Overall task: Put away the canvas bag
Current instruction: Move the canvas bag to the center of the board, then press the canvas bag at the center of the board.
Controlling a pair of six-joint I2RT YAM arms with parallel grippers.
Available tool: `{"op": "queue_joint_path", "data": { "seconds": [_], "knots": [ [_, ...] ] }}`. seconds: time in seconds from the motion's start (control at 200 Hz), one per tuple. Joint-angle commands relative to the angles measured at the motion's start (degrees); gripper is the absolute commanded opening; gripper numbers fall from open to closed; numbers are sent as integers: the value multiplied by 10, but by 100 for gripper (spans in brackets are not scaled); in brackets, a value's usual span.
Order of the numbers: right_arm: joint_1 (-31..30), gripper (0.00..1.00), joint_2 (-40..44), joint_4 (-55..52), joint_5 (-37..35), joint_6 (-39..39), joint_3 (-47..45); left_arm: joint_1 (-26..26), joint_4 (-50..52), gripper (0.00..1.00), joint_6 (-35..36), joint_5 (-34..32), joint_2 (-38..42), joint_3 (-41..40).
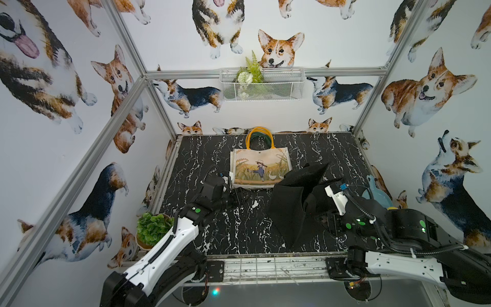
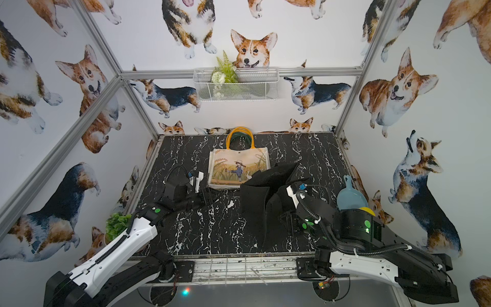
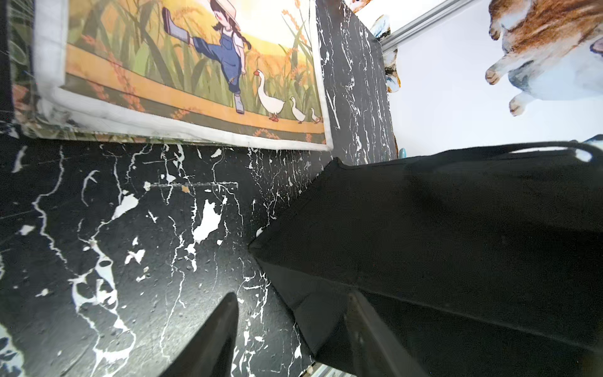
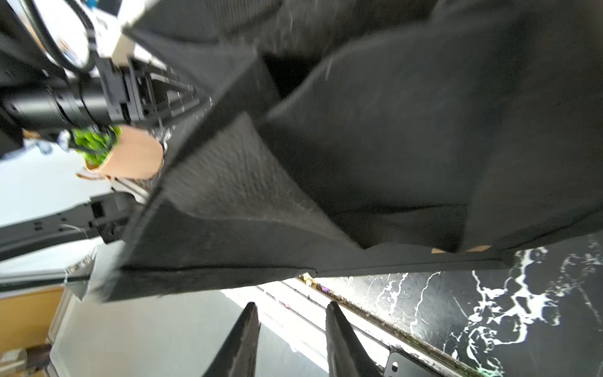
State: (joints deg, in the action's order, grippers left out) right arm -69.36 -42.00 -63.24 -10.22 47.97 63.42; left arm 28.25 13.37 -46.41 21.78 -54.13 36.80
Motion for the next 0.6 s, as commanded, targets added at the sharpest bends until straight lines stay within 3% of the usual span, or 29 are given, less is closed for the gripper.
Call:
{"op": "queue_joint_path", "data": {
  "seconds": [0.0,0.18,0.406,0.596],
  "knots": [
    [0,36,-23,55,45,-15,-14,-2,-87,57,-40,19,-16,6],
    [0,36,-82,36,43,-51,15,-10,-125,60,-19,16,-57,29],
    [7,38,-63,19,-11,-41,15,-19,-169,60,-24,37,-137,68],
    [38,38,-75,-30,20,-26,13,-19,-205,60,-16,47,-184,77]
  ]
}}
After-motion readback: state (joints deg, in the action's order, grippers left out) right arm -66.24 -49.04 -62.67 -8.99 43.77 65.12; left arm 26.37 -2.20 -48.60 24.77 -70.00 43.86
